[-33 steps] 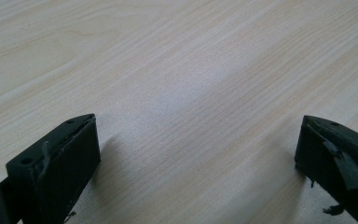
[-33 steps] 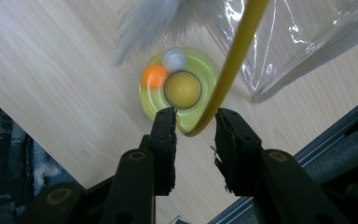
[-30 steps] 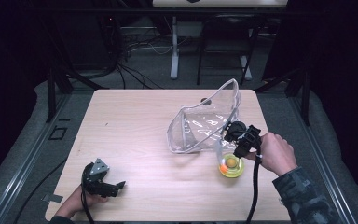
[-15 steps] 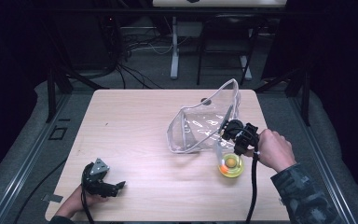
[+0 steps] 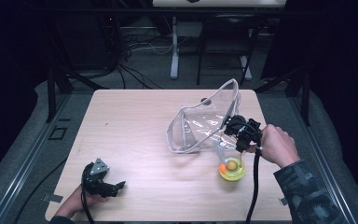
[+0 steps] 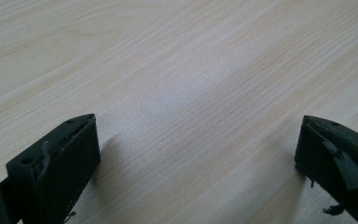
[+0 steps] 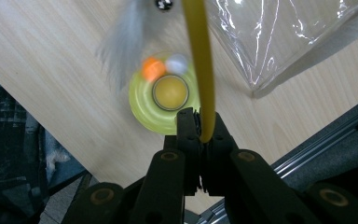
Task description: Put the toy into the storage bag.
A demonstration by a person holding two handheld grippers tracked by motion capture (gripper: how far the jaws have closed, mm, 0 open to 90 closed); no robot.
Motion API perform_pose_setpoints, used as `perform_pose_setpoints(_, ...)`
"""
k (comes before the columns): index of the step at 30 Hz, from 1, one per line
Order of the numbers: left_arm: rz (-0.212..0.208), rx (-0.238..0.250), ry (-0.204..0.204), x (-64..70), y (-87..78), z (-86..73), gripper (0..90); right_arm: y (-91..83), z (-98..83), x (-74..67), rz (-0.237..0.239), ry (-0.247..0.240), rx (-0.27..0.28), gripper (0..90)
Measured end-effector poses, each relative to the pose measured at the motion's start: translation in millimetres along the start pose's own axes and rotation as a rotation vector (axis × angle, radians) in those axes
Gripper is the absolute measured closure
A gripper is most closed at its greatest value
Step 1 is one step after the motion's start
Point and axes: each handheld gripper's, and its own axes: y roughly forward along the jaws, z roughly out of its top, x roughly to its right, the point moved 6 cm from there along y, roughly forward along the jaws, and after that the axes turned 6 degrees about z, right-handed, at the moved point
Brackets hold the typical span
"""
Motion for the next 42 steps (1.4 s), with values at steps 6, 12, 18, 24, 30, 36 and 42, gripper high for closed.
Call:
perform_pose_setpoints(6,0.0,0.0,0.0,0.0,0.0,0.0,0.0,-8.1,-2.7,1.7,-0.008,0.004,0.007,87.3)
perform_pose_setpoints(12,0.0,0.0,0.0,0.0,0.0,0.0,0.0,-14.2,-6.8,6.6,-0.016,0.021,0.011,87.3)
perform_pose_setpoints(18,0.0,0.0,0.0,0.0,0.0,0.0,0.0,-16.7,-12.3,11.8,-0.006,0.045,0.007,87.3)
perform_pose_setpoints(24,0.0,0.001,0.0,0.0,0.0,0.0,0.0,-17.7,-18.2,18.8,0.0,0.07,0.005,87.3)
perform_pose_setpoints(30,0.0,0.0,0.001,-0.1,0.0,0.0,0.0,-20.4,-23.7,25.7,-0.001,0.095,0.006,87.3)
perform_pose_setpoints(36,0.0,-0.001,0.002,-0.1,0.0,0.0,0.0,-24.0,-28.3,31.9,-0.005,0.11,-0.002,87.3)
perform_pose_setpoints(42,0.0,-0.001,0.002,-0.1,0.0,0.0,0.0,-26.0,-32.4,37.0,0.001,0.132,0.003,87.3)
